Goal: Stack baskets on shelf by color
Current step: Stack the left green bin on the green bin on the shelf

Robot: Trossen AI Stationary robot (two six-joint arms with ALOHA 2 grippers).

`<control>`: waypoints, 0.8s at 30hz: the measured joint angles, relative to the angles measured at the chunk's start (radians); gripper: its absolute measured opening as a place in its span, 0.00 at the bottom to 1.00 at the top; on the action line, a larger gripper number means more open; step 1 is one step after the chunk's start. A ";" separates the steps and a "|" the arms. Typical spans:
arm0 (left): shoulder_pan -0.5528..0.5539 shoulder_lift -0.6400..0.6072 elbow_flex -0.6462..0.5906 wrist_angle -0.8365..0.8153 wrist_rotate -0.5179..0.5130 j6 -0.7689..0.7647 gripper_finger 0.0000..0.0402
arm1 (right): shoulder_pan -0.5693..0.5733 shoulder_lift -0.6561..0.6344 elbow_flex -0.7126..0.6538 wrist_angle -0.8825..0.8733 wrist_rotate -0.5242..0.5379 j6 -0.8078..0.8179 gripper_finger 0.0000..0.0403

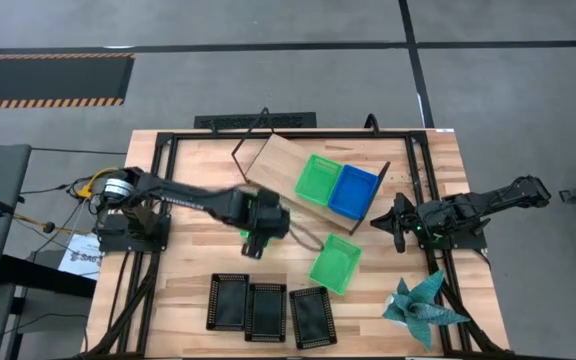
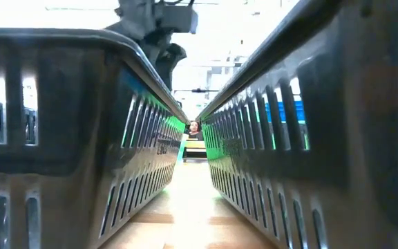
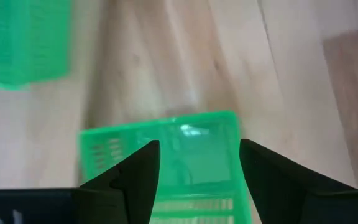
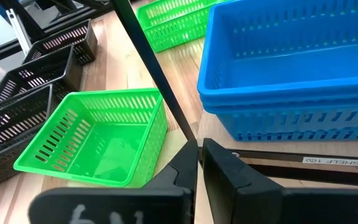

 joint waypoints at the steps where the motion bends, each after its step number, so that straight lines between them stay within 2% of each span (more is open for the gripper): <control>1: -0.014 0.000 -0.032 0.021 -0.012 -0.011 0.52 | 0.000 0.000 0.000 0.000 0.000 0.000 0.13; 6: -0.056 0.001 -0.189 0.124 -0.075 -0.096 0.52 | 0.000 0.000 0.000 0.002 0.000 0.003 0.13; 9: -0.061 0.001 -0.243 0.157 -0.077 -0.147 0.52 | 0.000 0.000 0.000 0.003 0.000 0.003 0.13; 16: -0.059 0.001 -0.317 0.225 -0.114 -0.154 0.50 | 0.000 0.000 0.000 0.004 -0.001 0.004 0.13; 20: -0.063 0.001 -0.308 0.227 -0.124 -0.155 0.38 | 0.000 0.000 0.000 0.004 0.000 0.004 0.13; 24: -0.068 0.001 -0.300 0.228 -0.123 -0.153 0.16 | -0.001 0.000 0.000 0.004 0.000 0.003 0.13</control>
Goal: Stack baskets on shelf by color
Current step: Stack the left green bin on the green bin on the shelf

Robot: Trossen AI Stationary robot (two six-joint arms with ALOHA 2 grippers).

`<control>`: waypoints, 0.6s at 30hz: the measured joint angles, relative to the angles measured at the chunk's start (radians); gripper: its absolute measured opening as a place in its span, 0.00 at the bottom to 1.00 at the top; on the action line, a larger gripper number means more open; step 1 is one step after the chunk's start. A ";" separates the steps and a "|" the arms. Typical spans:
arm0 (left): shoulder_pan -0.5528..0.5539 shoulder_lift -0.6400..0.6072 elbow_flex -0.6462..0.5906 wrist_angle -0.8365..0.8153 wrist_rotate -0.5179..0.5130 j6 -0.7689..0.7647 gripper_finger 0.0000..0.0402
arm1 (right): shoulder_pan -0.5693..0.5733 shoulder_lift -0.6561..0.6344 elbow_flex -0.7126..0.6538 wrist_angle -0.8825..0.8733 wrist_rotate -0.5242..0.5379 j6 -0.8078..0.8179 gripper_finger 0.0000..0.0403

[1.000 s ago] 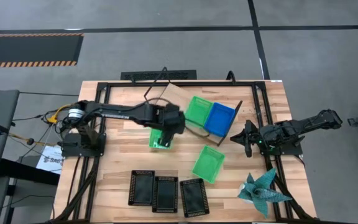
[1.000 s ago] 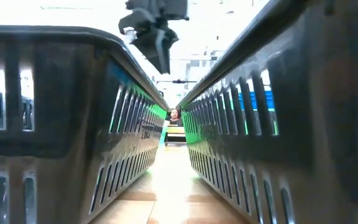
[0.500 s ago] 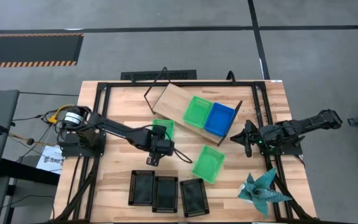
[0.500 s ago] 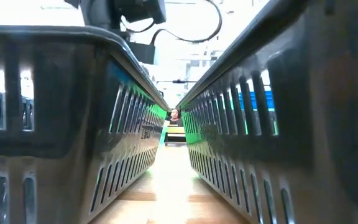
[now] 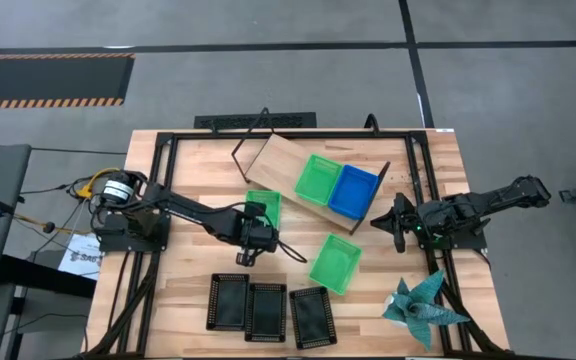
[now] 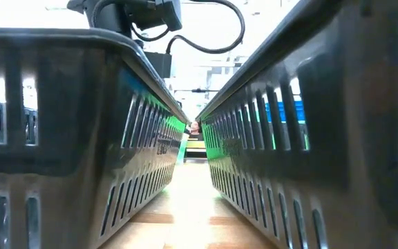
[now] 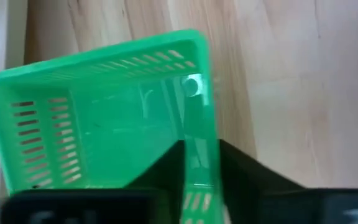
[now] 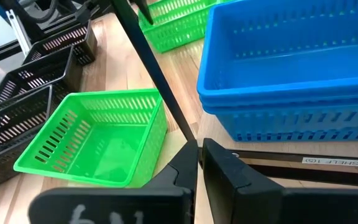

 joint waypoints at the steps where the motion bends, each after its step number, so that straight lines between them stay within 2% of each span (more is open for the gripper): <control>1: 0.000 0.000 0.000 -0.001 0.002 -0.001 0.10 | 0.000 0.000 0.000 0.000 0.000 0.000 0.13; 3: 0.007 0.000 0.000 0.004 0.012 -0.015 0.03 | 0.000 0.000 0.000 0.000 0.000 0.000 0.13; 8: 0.003 0.000 0.029 -0.026 0.032 -0.036 0.01 | 0.000 0.000 0.000 0.000 0.000 0.000 0.13; 13: -0.038 -0.003 0.147 -0.158 0.027 -0.077 0.00 | 0.000 0.000 0.000 0.000 0.001 0.000 0.13; 18: -0.069 -0.004 0.306 -0.322 -0.062 -0.120 0.00 | 0.000 0.000 0.000 0.000 0.001 -0.002 0.13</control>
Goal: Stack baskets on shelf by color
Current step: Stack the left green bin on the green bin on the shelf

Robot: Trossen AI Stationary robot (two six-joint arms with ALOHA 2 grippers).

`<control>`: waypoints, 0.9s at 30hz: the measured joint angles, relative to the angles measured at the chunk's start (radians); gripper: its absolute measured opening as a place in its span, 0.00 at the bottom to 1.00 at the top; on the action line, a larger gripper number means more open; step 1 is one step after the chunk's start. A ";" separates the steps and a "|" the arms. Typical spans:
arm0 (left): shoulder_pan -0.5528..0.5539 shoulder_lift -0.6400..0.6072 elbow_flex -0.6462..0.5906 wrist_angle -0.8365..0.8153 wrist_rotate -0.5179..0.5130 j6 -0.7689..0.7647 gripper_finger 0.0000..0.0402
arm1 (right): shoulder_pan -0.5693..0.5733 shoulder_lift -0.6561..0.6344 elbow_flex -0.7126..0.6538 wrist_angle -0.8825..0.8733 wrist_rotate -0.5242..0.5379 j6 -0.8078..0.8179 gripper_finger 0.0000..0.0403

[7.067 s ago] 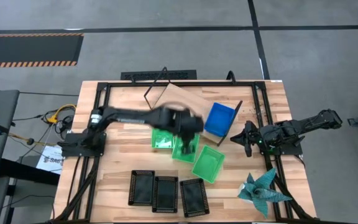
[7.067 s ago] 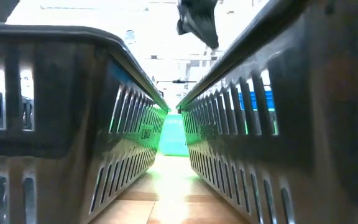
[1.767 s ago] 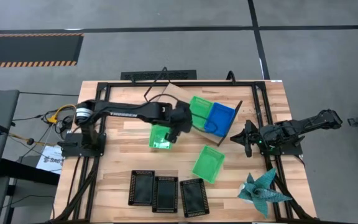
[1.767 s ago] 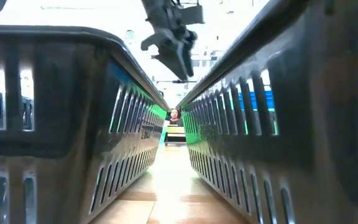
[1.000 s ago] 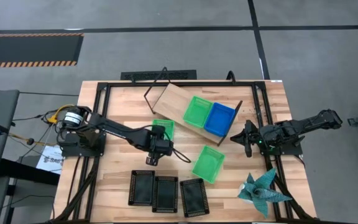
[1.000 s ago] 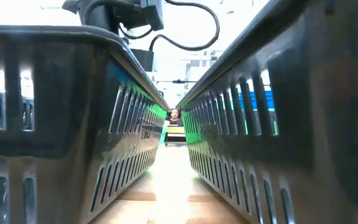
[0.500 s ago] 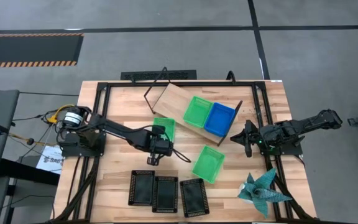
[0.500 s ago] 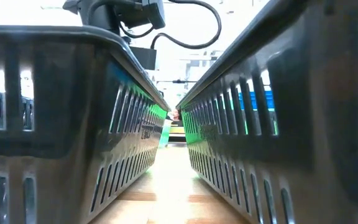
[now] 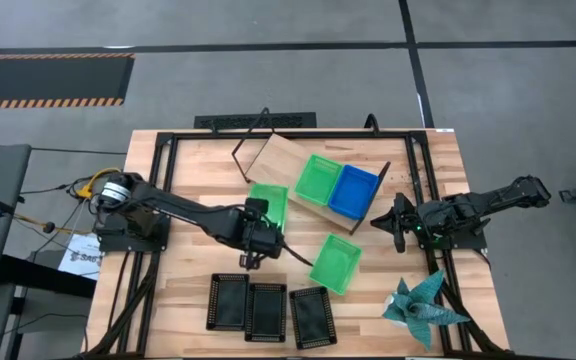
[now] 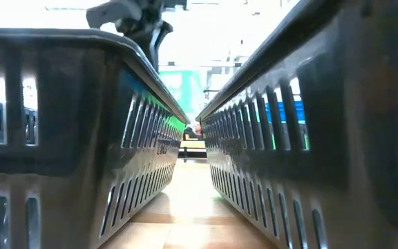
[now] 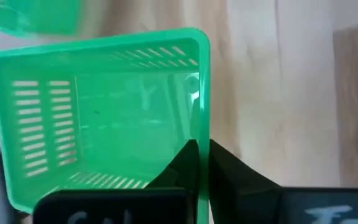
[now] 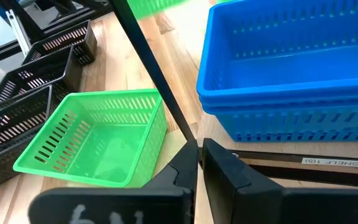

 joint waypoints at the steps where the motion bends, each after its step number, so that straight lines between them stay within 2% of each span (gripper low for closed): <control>1: -0.005 0.000 0.031 -0.022 -0.032 0.011 0.00 | 0.000 0.000 0.000 0.000 0.000 0.000 0.13; 4: -0.013 -0.001 0.124 -0.044 -0.164 0.096 0.00 | 0.000 0.000 0.000 0.000 0.000 -0.003 0.13; 7: 0.005 -0.002 0.170 0.044 -0.269 0.256 0.00 | 0.000 0.000 0.000 0.000 0.000 -0.002 0.13; 12: 0.087 0.001 0.172 0.285 -0.292 0.522 0.00 | 0.000 0.000 0.000 -0.002 0.001 -0.002 0.13; 15: 0.148 0.008 0.161 0.377 -0.230 0.600 0.00 | 0.000 0.000 0.000 -0.003 0.001 0.001 0.13; 18: 0.204 0.009 0.134 0.452 -0.119 0.642 0.00 | 0.000 0.000 0.000 -0.003 0.001 0.001 0.13; 22: 0.248 0.009 0.127 0.463 0.000 0.701 0.00 | 0.000 0.000 0.000 -0.003 0.001 0.001 0.13; 27: 0.275 0.009 0.127 0.479 0.100 0.737 0.00 | 0.000 0.000 0.000 -0.003 0.001 0.000 0.13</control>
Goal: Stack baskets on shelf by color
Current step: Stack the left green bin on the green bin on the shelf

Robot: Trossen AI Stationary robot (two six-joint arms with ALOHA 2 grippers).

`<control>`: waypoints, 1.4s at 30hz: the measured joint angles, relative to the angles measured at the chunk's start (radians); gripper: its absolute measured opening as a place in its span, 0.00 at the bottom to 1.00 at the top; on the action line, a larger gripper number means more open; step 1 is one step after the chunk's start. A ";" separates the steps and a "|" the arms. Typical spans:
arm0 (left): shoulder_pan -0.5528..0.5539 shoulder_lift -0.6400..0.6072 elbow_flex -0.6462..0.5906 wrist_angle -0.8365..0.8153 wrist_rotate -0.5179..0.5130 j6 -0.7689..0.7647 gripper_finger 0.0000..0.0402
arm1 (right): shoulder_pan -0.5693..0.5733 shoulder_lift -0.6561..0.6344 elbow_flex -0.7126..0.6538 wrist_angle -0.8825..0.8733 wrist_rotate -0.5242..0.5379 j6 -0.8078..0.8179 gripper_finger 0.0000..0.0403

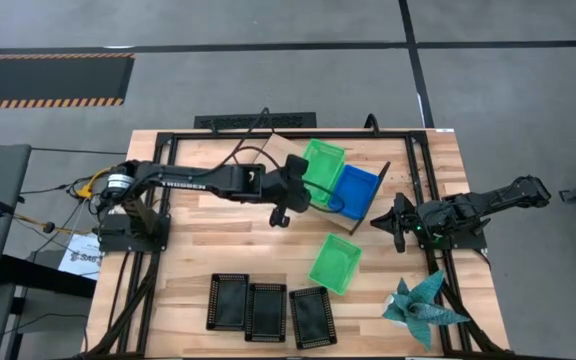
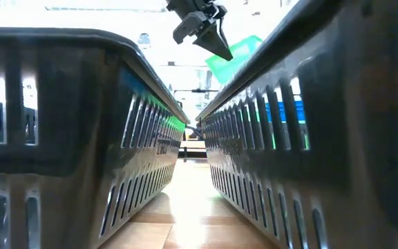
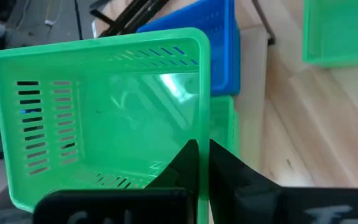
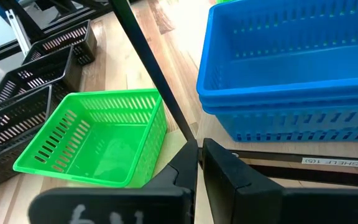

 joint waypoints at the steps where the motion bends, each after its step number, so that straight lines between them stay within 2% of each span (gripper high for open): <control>1: 0.006 0.000 0.000 0.002 0.012 -0.004 0.00 | 0.000 0.000 0.000 0.000 0.000 0.000 0.13; 9: 0.031 0.087 0.000 0.043 0.009 0.004 0.00 | 0.000 0.000 0.000 0.000 0.000 0.001 0.13; 13: 0.030 0.132 -0.001 0.064 -0.074 0.047 0.00 | 0.000 0.000 0.000 0.000 0.000 0.000 0.13; 25: 0.062 0.134 0.000 0.061 0.052 -0.017 0.00 | 0.000 0.001 0.000 0.000 0.000 -0.018 0.13; 42: 0.070 0.134 0.000 0.025 0.087 -0.031 0.02 | 0.000 0.001 0.000 0.000 0.000 -0.018 0.13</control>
